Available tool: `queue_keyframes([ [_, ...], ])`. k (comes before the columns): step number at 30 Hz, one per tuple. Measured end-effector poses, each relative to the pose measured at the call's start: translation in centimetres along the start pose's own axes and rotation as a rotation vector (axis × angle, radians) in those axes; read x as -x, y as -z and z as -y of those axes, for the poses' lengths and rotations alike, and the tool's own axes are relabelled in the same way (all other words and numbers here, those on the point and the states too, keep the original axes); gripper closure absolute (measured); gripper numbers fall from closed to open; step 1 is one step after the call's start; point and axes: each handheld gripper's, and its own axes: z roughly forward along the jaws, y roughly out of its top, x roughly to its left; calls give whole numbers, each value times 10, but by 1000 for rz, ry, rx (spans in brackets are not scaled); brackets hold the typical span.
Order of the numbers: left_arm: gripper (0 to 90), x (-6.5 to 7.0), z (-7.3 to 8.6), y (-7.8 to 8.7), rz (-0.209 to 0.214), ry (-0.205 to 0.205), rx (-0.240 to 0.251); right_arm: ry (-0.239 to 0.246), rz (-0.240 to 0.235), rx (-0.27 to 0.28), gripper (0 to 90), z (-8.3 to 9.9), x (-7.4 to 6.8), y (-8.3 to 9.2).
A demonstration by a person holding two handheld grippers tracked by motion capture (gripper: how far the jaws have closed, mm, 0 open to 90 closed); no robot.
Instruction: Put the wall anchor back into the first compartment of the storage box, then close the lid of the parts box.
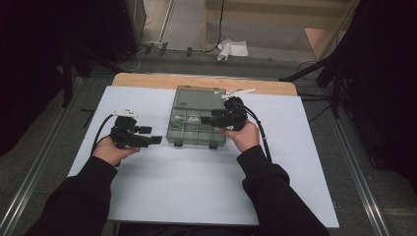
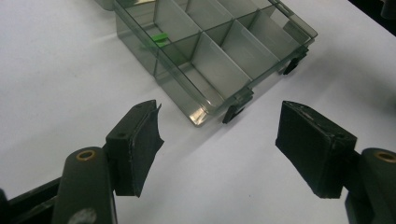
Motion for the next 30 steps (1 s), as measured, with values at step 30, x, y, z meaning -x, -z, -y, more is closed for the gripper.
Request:
queue_keyframes([
  [30, 289, -14, -44, -35, -17, -16, 1, -98, 36, 32, 358, 11, 28, 18],
])
